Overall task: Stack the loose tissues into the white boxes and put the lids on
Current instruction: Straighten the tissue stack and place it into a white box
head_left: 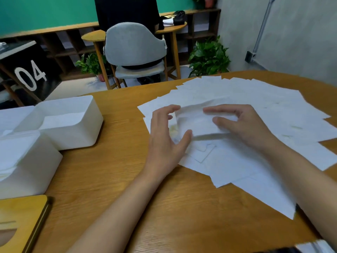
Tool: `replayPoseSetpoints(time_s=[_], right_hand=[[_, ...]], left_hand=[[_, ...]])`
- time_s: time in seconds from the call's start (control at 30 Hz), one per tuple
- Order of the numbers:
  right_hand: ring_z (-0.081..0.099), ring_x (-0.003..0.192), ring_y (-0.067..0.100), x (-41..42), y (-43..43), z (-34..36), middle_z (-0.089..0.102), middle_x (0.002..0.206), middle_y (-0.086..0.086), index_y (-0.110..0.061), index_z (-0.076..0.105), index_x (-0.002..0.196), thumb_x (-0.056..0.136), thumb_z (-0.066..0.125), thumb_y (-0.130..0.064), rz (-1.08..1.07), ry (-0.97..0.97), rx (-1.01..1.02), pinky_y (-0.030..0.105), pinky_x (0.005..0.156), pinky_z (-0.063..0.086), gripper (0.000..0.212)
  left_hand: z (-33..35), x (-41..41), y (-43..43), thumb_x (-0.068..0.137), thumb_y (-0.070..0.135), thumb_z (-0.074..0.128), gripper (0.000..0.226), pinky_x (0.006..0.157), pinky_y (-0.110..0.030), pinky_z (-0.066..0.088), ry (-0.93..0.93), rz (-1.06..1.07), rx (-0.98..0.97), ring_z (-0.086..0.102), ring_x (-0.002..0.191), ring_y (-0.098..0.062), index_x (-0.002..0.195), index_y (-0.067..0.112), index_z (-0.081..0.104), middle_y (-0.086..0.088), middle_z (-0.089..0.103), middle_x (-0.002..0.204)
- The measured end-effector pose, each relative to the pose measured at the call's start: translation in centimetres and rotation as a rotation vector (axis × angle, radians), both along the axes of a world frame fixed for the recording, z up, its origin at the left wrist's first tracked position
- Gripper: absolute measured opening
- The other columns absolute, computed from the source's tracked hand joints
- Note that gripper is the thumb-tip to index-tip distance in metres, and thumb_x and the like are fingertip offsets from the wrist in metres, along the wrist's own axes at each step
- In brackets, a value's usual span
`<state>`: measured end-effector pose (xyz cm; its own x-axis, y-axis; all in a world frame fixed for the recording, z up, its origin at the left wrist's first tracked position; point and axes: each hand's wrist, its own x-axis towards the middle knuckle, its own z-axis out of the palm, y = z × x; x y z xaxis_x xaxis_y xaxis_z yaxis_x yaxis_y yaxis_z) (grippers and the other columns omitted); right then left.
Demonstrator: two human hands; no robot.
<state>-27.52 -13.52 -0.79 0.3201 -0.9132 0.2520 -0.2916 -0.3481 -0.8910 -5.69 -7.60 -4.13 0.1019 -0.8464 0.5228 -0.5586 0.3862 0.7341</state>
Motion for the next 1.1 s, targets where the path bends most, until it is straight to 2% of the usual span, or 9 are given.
replayPoseSetpoints(time_s=[0.1,0.2,0.33,0.47,0.6,0.83,0.93,1.0,1.1], right_hand=[[0.061,0.116,-0.014,-1.6,-0.6,-1.0,0.075,0.120,-0.018,-0.024,0.079,0.116,0.098,0.067,-0.003,-0.108,-0.054,-0.016,0.000,0.091,0.039,0.030],[0.061,0.114,-0.016,-1.8,-0.9,-1.7,0.073,0.116,-0.028,-0.025,0.080,0.115,0.098,0.066,-0.001,-0.192,-0.107,-0.035,-0.001,0.092,0.039,0.033],[0.061,0.117,-0.012,-1.7,-1.7,-1.8,0.075,0.116,-0.025,-0.027,0.080,0.115,0.098,0.064,-0.002,-0.219,-0.146,-0.048,0.003,0.097,0.041,0.034],[0.062,0.119,-0.010,-1.0,-1.8,-2.2,0.075,0.115,-0.026,-0.028,0.080,0.114,0.098,0.063,-0.002,-0.196,-0.129,-0.053,0.006,0.101,0.041,0.035],[0.061,0.120,-0.010,-0.6,-1.8,-2.2,0.074,0.117,-0.027,-0.028,0.079,0.117,0.098,0.062,-0.002,-0.170,-0.109,-0.046,0.005,0.100,0.041,0.036],[0.061,0.121,-0.010,-0.6,-1.5,-2.1,0.073,0.120,-0.027,-0.029,0.078,0.119,0.098,0.067,-0.006,-0.130,-0.092,-0.034,0.009,0.104,0.042,0.033],[0.060,0.123,-0.008,-0.6,-1.3,-2.0,0.073,0.123,-0.024,-0.028,0.078,0.121,0.099,0.069,-0.011,-0.110,-0.078,-0.040,0.017,0.108,0.045,0.029],[0.059,0.126,-0.007,-0.5,-1.1,-1.8,0.072,0.127,-0.023,-0.028,0.076,0.124,0.100,0.070,-0.018,-0.097,-0.060,-0.065,0.022,0.108,0.046,0.027],[0.062,0.113,-0.014,-0.5,-0.6,-1.5,0.069,0.133,-0.018,-0.025,0.072,0.130,0.098,0.071,-0.029,-0.076,-0.043,-0.127,0.005,0.092,0.043,0.033]], left_hand=[[-0.5,-0.3,-0.7,0.087,0.021,0.084,0.045,0.102,-0.026,0.045,-0.215,-0.108,-0.017,0.052,0.124,-0.015,0.126,0.023,0.063,0.006,0.050,0.128],[-0.7,-0.7,-1.3,0.081,0.037,0.089,0.041,0.099,-0.031,0.046,-0.307,-0.191,0.029,0.053,0.120,-0.013,0.116,0.027,0.070,0.008,0.053,0.123],[-1.0,-0.9,-2.1,0.079,0.051,0.087,0.047,0.100,-0.038,0.047,-0.392,-0.233,0.096,0.055,0.119,-0.009,0.117,0.030,0.071,0.014,0.058,0.122],[-1.1,-0.5,-2.2,0.088,0.038,0.084,0.024,0.091,-0.026,0.051,-0.318,-0.205,0.056,0.065,0.110,-0.005,0.106,0.024,0.078,0.015,0.070,0.112],[-1.1,-0.6,-2.0,0.096,0.034,0.076,0.015,0.072,-0.010,0.044,-0.186,-0.166,0.133,0.066,0.108,-0.001,0.104,0.024,0.084,0.018,0.075,0.113],[-1.2,-0.4,-1.7,0.100,0.019,0.072,0.013,0.083,-0.019,0.049,0.054,-0.154,0.206,0.068,0.103,0.005,0.102,0.021,0.085,0.020,0.078,0.107],[-0.8,-0.2,-1.1,0.102,0.015,0.068,0.015,0.065,-0.008,0.039,-0.002,-0.118,0.099,0.064,0.076,0.011,0.096,0.014,0.082,0.018,0.074,0.087],[-0.4,-0.1,-0.8,0.105,0.018,0.062,0.018,0.059,-0.009,0.033,-0.032,-0.120,0.034,0.058,0.063,0.002,0.093,0.014,0.075,0.017,0.066,0.076],[0.5,-0.3,-0.3,0.109,0.023,0.053,0.019,0.059,-0.017,0.034,-0.021,-0.139,-0.053,0.051,0.061,-0.007,0.094,0.019,0.064,0.016,0.054,0.071]])
